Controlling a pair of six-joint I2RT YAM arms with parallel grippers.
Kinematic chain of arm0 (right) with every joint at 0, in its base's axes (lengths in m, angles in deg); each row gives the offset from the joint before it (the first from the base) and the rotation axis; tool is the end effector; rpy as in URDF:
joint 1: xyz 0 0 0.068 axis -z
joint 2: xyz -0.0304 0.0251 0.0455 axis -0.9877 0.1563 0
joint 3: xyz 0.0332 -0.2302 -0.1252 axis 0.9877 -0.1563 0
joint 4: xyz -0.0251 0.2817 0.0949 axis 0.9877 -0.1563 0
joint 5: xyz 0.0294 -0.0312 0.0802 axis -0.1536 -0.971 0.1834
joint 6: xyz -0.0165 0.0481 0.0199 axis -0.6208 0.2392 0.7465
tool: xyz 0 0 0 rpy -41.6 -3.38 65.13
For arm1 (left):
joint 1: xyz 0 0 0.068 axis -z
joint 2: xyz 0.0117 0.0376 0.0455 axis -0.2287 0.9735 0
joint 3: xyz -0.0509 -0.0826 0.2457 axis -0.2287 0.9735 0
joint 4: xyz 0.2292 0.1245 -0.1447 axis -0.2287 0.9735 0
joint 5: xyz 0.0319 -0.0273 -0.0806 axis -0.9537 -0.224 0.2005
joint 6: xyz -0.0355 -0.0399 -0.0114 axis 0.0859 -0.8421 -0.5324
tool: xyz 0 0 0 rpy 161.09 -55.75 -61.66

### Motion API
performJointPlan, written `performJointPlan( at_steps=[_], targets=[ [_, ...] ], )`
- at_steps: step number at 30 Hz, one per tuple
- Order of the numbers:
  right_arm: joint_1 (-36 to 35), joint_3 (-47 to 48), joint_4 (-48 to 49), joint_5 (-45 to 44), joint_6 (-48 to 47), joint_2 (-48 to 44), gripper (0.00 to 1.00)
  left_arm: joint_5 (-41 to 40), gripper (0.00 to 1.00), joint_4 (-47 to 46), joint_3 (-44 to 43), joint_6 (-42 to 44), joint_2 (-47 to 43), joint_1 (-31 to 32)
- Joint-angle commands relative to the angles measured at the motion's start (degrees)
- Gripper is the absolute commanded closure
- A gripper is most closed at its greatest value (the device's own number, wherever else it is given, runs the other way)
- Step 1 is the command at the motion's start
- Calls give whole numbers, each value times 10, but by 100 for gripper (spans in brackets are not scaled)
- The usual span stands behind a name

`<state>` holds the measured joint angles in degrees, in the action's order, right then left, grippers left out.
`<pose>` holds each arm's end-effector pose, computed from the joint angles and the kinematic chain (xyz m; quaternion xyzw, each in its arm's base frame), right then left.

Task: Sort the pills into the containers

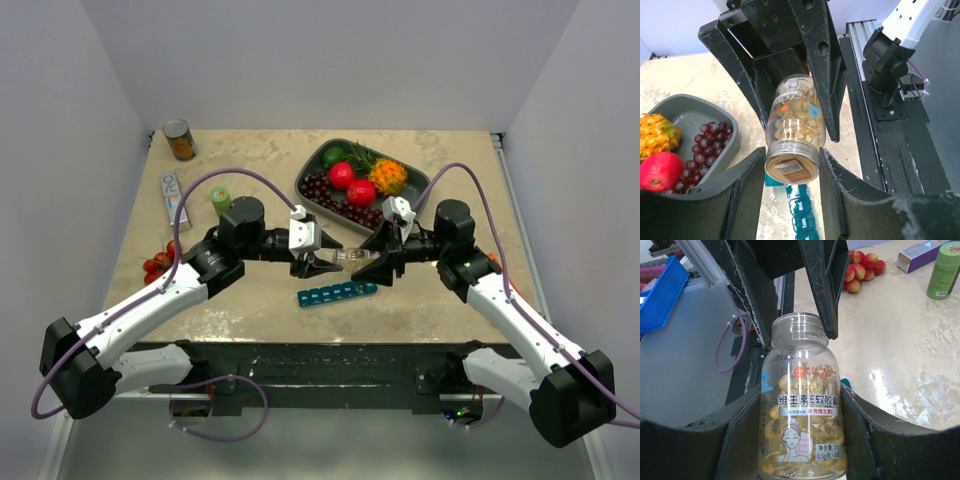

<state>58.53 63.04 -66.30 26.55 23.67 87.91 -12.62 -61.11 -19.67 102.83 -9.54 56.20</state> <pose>0.2292 0.1314 0.2837 -0.4553 0.5763 0.5328 0.4202 0.2022 -0.2234 0.3214 0.5527 0.5140 -0.4297 0.4957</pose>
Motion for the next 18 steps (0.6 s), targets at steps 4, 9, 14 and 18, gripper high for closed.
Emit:
performJointPlan(
  at_steps=[4,9,14,18],
  targets=[
    [0,4,14,10,32,-5,100,1,100,-4,-18,44,-4,7],
    [-1,3,15,9,30,-8,94,-15,100,-7,-6,31,-19,6],
    [0,4,14,12,29,-5,72,-31,100,5,-15,23,-23,6],
    [-1,5,13,13,28,-5,57,-39,100,13,-22,8,-14,6]
  ],
)
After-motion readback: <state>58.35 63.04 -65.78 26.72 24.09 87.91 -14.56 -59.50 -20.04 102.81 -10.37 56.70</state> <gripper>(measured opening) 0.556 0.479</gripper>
